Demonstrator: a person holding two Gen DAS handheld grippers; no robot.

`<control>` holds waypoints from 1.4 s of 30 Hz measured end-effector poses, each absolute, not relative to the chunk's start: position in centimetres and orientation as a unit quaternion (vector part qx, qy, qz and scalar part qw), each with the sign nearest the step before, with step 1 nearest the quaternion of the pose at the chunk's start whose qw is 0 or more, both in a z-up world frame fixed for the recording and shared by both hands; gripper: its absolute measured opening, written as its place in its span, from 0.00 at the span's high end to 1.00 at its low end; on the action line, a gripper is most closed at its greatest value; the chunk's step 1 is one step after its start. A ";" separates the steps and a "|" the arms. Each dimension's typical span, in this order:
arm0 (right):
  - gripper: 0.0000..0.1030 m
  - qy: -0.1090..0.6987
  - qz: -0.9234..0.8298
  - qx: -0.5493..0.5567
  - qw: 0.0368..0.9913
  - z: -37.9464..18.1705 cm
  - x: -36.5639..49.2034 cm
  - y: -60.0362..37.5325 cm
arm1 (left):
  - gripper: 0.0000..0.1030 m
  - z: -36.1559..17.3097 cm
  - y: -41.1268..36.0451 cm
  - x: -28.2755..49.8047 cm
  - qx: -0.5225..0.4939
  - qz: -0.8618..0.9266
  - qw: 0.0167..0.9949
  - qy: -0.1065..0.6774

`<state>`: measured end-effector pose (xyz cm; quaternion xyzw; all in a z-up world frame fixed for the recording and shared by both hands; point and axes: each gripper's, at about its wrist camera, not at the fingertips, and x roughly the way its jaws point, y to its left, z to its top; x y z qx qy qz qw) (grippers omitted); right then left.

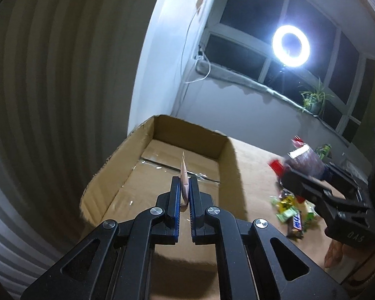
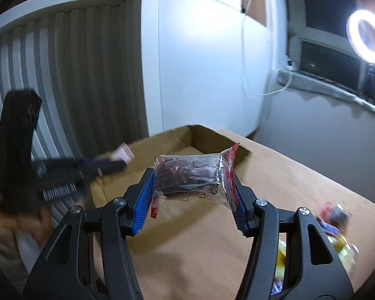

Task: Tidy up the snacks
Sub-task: 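Carry both snacks into the cardboard box and open both tools to release, then grasp the chocolate bar with the left tool while the right tool grasps the green candy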

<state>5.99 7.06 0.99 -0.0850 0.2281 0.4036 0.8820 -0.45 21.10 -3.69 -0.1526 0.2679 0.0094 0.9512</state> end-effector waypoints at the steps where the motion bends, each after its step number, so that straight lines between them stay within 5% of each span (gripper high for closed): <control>1: 0.43 0.229 0.406 -0.086 0.881 1.0 6.6 7.9 | 0.95 -3.9 21.2 0.0 -0.155 0.009 0.950 0.271; 5: 0.42 0.230 0.413 -0.087 0.877 0.9 8.3 9.9 | 0.95 -4.6 21.6 0.8 -0.162 0.007 0.947 0.277; 8: 0.28 0.246 0.408 -0.107 0.873 -0.1 9.9 11.4 | 0.91 -5.1 21.7 1.1 -0.162 0.016 0.945 0.282; 10: 0.28 0.252 0.396 -0.098 0.878 -0.5 10.1 10.8 | 0.71 -5.3 21.9 1.3 -0.163 0.035 0.944 0.286; 11: 0.27 0.251 0.397 -0.088 0.878 -0.6 10.0 10.1 | 0.51 -5.3 22.0 1.2 -0.165 0.044 0.943 0.285; 12: 0.27 0.249 0.391 -0.080 0.883 -0.6 9.6 9.2 | 0.45 -5.3 22.0 0.8 -0.169 0.052 0.944 0.279; 18: 0.21 0.244 0.366 -0.056 0.896 -0.5 6.7 4.8 | 0.36 -4.5 21.6 -0.7 -0.159 0.071 0.948 0.268; 22: 0.05 0.231 0.349 -0.034 0.908 -0.6 4.7 2.5 | 0.31 -3.9 20.6 -1.6 -0.150 0.076 0.950 0.265; 42: 0.04 0.275 0.251 -0.019 0.928 -6.7 -2.7 -7.9 | 0.18 -3.2 13.2 -3.3 -0.087 0.009 0.958 0.274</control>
